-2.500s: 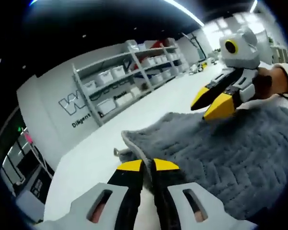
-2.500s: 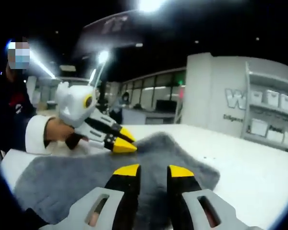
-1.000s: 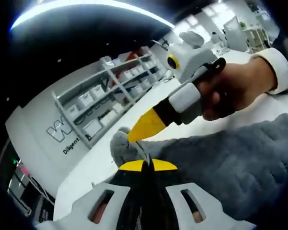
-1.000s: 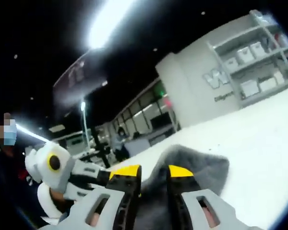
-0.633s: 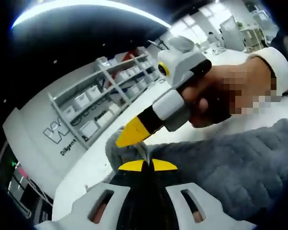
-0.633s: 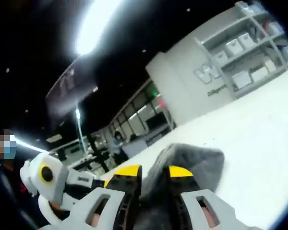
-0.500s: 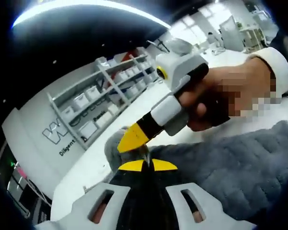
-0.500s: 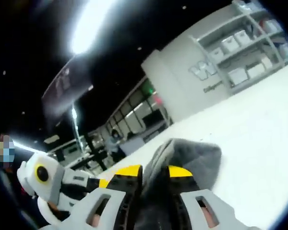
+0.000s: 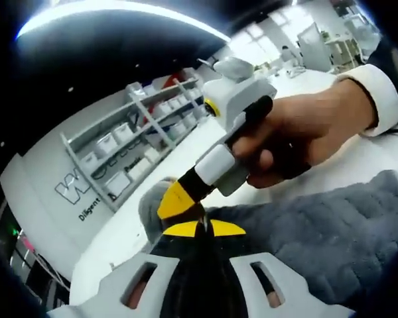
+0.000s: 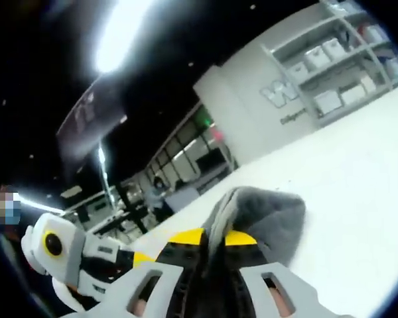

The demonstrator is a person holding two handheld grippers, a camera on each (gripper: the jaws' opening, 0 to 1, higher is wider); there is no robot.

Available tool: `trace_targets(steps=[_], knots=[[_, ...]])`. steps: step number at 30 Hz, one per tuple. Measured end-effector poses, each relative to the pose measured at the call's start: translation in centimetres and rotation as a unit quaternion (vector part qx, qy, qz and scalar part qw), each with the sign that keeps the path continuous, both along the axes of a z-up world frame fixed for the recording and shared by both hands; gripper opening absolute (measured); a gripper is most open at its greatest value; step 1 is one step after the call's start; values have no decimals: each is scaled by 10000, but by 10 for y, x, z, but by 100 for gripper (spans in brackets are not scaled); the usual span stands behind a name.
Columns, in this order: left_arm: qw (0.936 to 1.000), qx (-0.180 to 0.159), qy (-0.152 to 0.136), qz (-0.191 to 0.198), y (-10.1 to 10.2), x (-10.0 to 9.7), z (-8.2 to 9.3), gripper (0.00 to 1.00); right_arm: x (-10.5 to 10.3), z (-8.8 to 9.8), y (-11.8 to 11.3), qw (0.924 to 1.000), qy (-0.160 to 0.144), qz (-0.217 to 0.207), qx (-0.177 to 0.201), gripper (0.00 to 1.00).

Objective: Open the folded towel by lifting each exposed corner and separating the folded layers until the towel lies flat within the target outline without major curled edges

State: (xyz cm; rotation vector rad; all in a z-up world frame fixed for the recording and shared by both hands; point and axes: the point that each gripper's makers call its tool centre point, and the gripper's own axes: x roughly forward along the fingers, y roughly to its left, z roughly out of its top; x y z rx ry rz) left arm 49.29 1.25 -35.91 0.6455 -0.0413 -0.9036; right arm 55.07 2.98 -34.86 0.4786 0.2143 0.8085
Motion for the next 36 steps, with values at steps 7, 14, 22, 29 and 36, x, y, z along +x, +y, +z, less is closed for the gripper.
trace_targets(steps=[7, 14, 22, 29, 36], knots=[[9987, -364, 346, -118, 2, -3, 8, 9, -1, 5, -4, 9999, 65, 72, 42, 0], [9778, -1836, 878, -503, 22, -5, 56, 11, 1, 3, -10, 9999, 72, -14, -135, 0], [9790, -1914, 696, -98, 73, 17, 68, 14, 4, 0, -16, 9998, 204, -17, 6, 0], [9732, -2088, 959, 130, 96, 39, 52, 37, 3, -1, -21, 9997, 224, 21, 40, 0], [9715, -2028, 1197, 258, 94, 35, 41, 57, 2, 2, -24, 9998, 138, 111, -85, 0]])
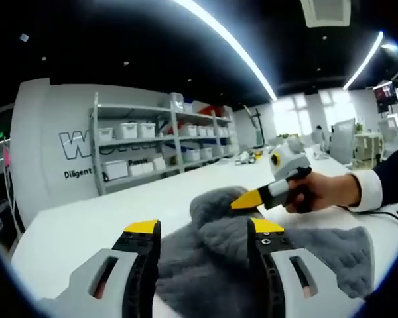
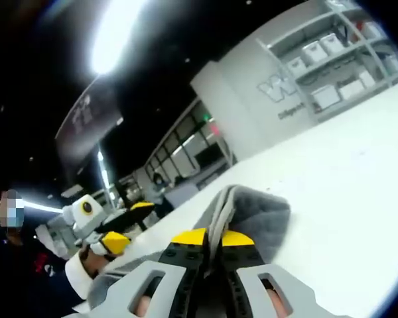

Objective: Open the folded towel by lifting each exposed corner and separating the folded layers until the towel lies flat within the target outline without major curled edges

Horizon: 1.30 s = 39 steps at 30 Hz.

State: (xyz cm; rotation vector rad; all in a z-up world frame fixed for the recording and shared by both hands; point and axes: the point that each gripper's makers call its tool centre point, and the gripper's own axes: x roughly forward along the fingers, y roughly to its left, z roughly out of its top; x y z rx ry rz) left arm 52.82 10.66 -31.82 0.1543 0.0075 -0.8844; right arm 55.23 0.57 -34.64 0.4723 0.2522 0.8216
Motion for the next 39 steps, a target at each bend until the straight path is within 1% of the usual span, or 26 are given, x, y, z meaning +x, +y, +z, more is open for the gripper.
trace_targets(steps=[3, 4, 5, 7, 12, 15, 17, 20, 22, 23, 24, 25, 26, 27, 28, 30, 31, 32, 33, 37, 39], knots=[[9995, 75, 255, -195, -4, -5, -14, 60, -2, 3, -3, 10000, -63, 51, -50, 0], [9993, 70, 304, -188, -3, 0, -16, 66, -2, 4, -4, 9999, -86, 61, -33, 0], [9989, 24, 398, -232, -4, 2, -19, 72, -2, 5, -5, 9999, -97, 80, 5, 0], [9970, -136, 683, -335, -6, -4, -26, 83, -3, 8, -5, 9998, -101, 157, 85, 0], [9971, -158, 657, -357, -5, -12, -24, 90, -4, 16, -11, 9993, -138, 207, 273, 0], [9953, -183, 797, -515, -9, -19, -25, 94, -4, 20, -13, 9988, -114, 310, 366, 0], [9941, -208, 881, -603, -11, -23, -27, 94, -6, 23, -14, 9984, -107, 372, 416, 0], [9944, 5, 876, -593, -9, -26, -35, 93, -7, 27, -17, 9981, -126, 391, 454, 0], [9942, 5, 903, -585, -7, -26, -36, 89, -6, 30, -23, 9979, -136, 374, 513, 0], [9939, -2, 944, -576, -5, -27, -36, 85, -5, 32, -26, 9977, -136, 345, 564, 0], [9935, 27, 992, -561, -3, -28, -38, 78, -4, 33, -29, 9975, -128, 320, 614, 0], [9933, 89, 1020, -531, -2, -28, -41, 73, -3, 34, -31, 9974, -109, 296, 651, 0], [9938, 207, 990, -472, 1, -29, -44, 68, -2, 34, -34, 9973, -99, 278, 671, 0], [9937, 310, 960, -490, 1, -31, -48, 64, -1, 34, -35, 9973, -94, 263, 685, 0], [9928, 380, 1006, -532, 0, -34, -52, 63, 0, 34, -37, 9972, -91, 257, 689, 0], [9904, 468, 1146, -608, -4, -40, -61, 63, 0, 34, -39, 9975, -72, 239, 666, 0], [9902, 496, 1148, -629, -6, -42, -63, 63, 0, 33, -40, 9977, -72, 228, 631, 0], [9901, 525, 1131, -652, -7, -41, -63, 63, 0, 33, -40, 9979, -76, 223, 612, 0], [9904, 606, 1058, -658, -5, -34, -64, 63, 0, 33, -42, 9980, -72, 220, 592, 0], [9889, 675, 1073, -776, -9, -40, -68, 69, 2, 32, -46, 9983, -75, 175, 558, 0], [9883, 802, 1012, -817, -10, -42, -71, 71, 3, 31, -50, 9985, -76, 137, 522, 0]])
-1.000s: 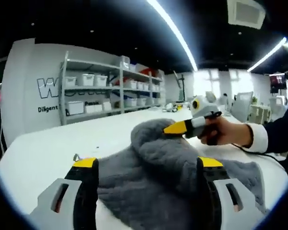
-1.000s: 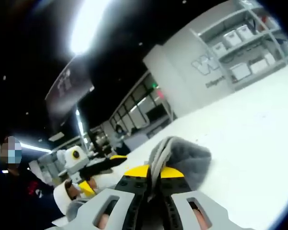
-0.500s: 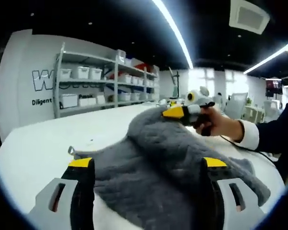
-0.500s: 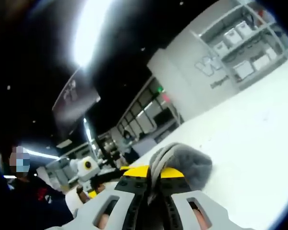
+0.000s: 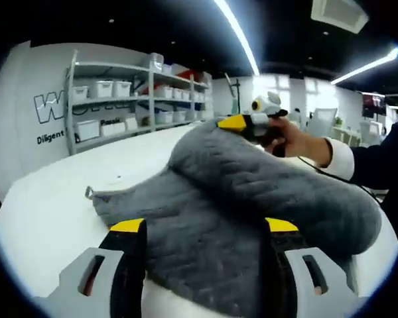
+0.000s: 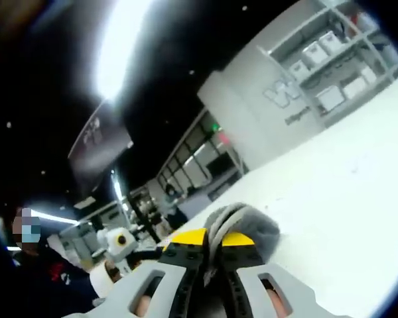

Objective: Open the folded towel by lifting each exposed corner and separating the folded layers until the towel lies flat within the target outline without major curled edges

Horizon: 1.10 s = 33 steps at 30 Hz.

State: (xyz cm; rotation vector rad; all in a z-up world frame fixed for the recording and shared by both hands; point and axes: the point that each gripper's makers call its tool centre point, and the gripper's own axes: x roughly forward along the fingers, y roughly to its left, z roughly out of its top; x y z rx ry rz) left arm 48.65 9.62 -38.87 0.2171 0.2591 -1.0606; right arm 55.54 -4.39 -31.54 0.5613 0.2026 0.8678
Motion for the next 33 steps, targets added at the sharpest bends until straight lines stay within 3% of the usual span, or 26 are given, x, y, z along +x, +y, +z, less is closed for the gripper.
trace_targets(steps=[10, 14, 23, 33], knots=[[9996, 130, 166, -210, -4, -9, -9, 74, 4, 0, -14, 9999, 5, -151, -83, 0], [9993, 315, 39, -212, -4, -7, -14, 72, 4, -1, -15, 9997, -15, -155, -200, 0], [9990, 396, 96, -162, -3, 0, -18, 72, 6, -6, -21, 9992, 21, -188, -338, 0], [9993, 283, 223, 7, -5, 10, -21, 76, 8, -23, -39, 9927, 53, -438, -1125, 0]])
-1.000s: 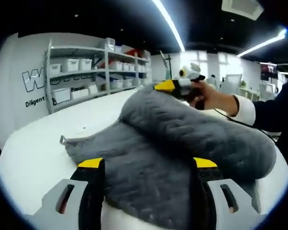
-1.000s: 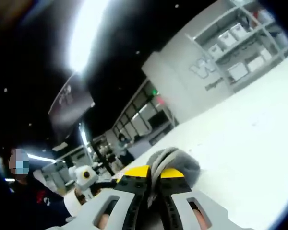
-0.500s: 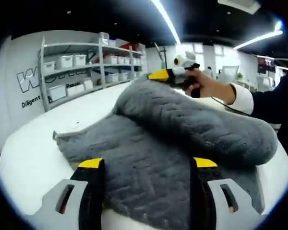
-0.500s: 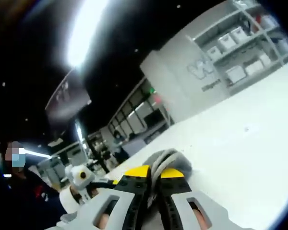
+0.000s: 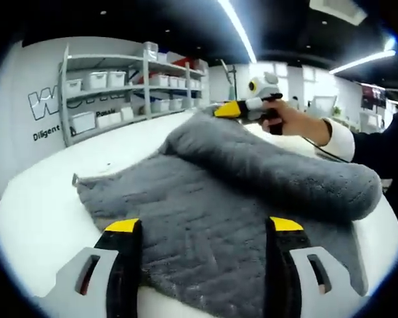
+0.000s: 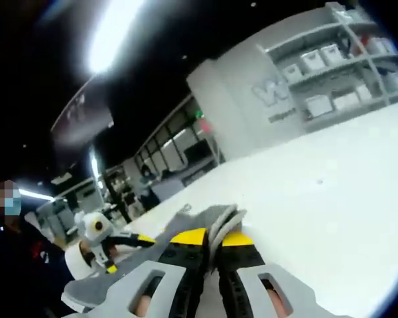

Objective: Open the folded towel by lifting each exposed corner and separating the folded layers until the towel lies flat within the target outline without major curled edges

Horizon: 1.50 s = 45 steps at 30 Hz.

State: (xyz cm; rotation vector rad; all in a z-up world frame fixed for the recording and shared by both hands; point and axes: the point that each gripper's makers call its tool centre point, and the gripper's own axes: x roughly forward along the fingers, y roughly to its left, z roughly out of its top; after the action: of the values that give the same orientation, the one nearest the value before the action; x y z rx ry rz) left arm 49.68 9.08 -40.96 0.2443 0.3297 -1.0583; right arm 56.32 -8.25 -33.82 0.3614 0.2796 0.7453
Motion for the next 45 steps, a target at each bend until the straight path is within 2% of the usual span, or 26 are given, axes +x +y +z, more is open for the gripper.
trace_targets(steps=[3, 5, 14, 20, 28, 32, 34, 40, 45], knots=[[10000, -28, 3, 26, -1, 2, 0, 76, 0, -5, -4, 9997, 43, -51, -237, 0], [10000, -75, 11, 40, -3, 5, -1, 76, 2, -13, -11, 9985, 202, -208, -454, 0], [9999, -132, 32, 68, -4, 14, 1, 77, 5, -11, -22, 9971, 112, -293, -688, 1], [9999, -155, 50, 36, -3, 19, 2, 77, 3, -12, -24, 9956, 50, -186, -913, 1], [9999, -136, 56, 34, 0, 25, 4, 76, 11, -17, -26, 9933, 93, -100, -1149, 1], [9999, -114, 53, 39, 0, 26, 4, 76, 14, -17, -26, 9903, 60, -37, -1390, 1], [9999, -115, 54, 39, 0, 26, 4, 76, 15, -19, -27, 9874, 131, 37, -1578, 1], [9999, -61, 63, 50, -1, 22, 3, 76, 19, -25, -27, 9826, 420, 138, -1806, 0], [10000, -59, 62, 51, -2, 19, 3, 76, 19, -31, -29, 9752, 483, 134, -2154, 0]])
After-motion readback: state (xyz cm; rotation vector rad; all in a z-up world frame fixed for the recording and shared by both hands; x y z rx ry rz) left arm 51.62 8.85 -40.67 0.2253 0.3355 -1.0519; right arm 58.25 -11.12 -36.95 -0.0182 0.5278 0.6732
